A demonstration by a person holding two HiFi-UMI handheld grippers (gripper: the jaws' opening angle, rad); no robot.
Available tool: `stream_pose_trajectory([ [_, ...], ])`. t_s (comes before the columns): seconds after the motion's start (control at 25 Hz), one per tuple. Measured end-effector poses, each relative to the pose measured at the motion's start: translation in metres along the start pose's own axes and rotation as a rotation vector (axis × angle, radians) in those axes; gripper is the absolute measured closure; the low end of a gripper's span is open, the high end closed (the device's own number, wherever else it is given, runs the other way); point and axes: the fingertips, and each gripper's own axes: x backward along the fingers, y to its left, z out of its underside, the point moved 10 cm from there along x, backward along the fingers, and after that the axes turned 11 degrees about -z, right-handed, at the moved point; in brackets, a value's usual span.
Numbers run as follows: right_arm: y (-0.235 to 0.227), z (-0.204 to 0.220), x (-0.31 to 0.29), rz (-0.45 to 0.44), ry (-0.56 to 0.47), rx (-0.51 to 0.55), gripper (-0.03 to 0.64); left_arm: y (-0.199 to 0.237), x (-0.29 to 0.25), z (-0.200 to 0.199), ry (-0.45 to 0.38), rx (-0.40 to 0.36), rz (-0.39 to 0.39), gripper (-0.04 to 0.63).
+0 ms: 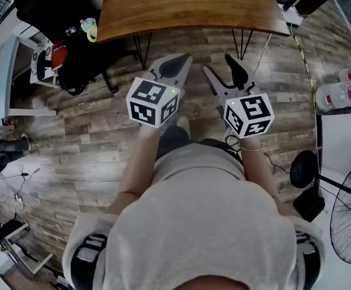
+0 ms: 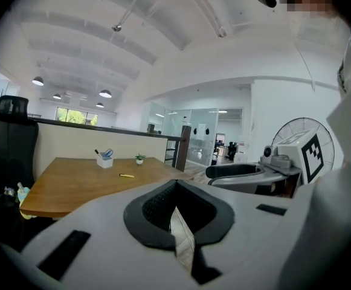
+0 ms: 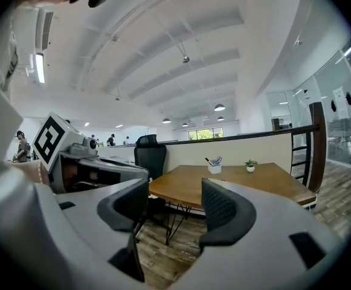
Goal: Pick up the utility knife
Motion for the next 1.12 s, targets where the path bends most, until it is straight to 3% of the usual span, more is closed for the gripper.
stream_pose_trajectory([
  [0.36, -0.021, -0.013, -0.073, -0.007, -0.024, -0.012, 0.347, 0.05, -0.039, -0.013, 0.012, -0.006, 0.055, 0.581],
  [1.12, -0.09, -0.002, -0.141, 0.004, 0.006, -0.085, 0.345, 0.106, -0.111, -0.003, 0.106, 0.054, 0.053, 0.581],
])
